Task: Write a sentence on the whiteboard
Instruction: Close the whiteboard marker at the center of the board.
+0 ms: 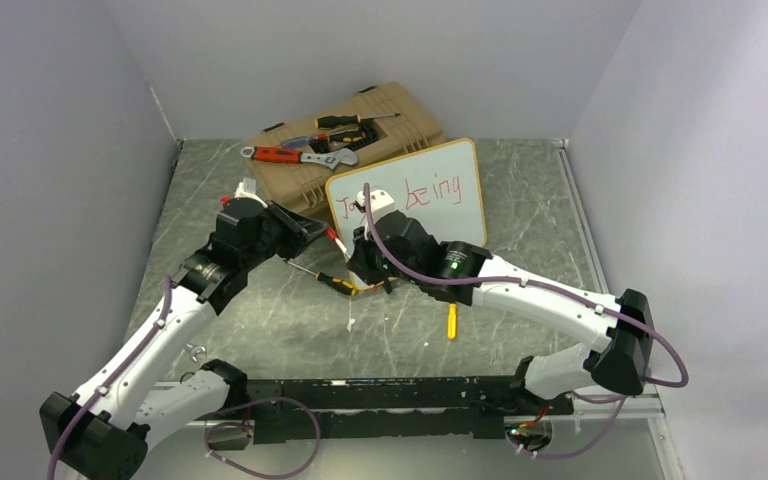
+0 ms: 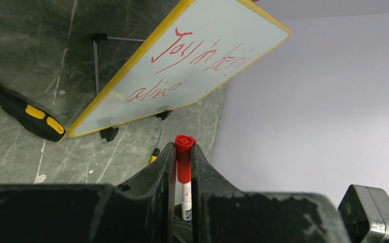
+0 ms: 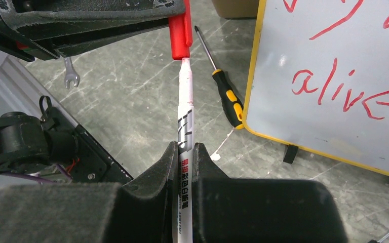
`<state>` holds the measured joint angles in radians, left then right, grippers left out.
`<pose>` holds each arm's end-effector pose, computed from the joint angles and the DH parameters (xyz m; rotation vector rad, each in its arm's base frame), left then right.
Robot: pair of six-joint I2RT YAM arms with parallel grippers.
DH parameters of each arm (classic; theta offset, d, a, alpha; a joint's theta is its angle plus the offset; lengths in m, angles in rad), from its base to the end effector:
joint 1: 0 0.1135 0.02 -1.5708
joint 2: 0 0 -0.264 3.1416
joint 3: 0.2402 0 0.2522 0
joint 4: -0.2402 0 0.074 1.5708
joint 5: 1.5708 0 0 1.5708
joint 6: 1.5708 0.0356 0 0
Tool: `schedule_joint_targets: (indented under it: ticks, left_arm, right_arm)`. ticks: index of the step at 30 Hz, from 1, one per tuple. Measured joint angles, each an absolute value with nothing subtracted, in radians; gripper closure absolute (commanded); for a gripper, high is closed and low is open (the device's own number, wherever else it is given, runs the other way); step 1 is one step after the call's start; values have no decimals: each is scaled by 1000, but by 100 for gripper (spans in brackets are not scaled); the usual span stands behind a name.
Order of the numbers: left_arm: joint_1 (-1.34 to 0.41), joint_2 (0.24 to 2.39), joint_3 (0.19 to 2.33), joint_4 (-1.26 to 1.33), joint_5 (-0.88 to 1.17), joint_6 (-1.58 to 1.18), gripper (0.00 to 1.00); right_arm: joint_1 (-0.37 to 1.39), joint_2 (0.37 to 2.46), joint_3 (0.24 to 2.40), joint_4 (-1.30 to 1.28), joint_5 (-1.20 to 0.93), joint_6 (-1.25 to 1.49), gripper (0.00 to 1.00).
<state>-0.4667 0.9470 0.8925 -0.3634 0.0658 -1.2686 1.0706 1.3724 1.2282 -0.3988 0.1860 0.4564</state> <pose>0.1898 -0.0983 0.3299 -0.8117 2.0349 -1.1328 0.1556 0.2709 0.3402 -0.5505 2.1164 0.7052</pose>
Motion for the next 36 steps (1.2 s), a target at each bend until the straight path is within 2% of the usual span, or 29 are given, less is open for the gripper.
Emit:
schedule_joint_targets:
  ticks: [27, 36]
  left_arm:
    - [-484, 958, 902, -344, 54, -1245, 100]
    - [-494, 962, 962, -333, 68, -1193, 100]
  right_arm:
    - [1036, 1402, 1252, -366, 146, 437, 100]
    - [1036, 1326, 1205, -326, 158, 472, 100]
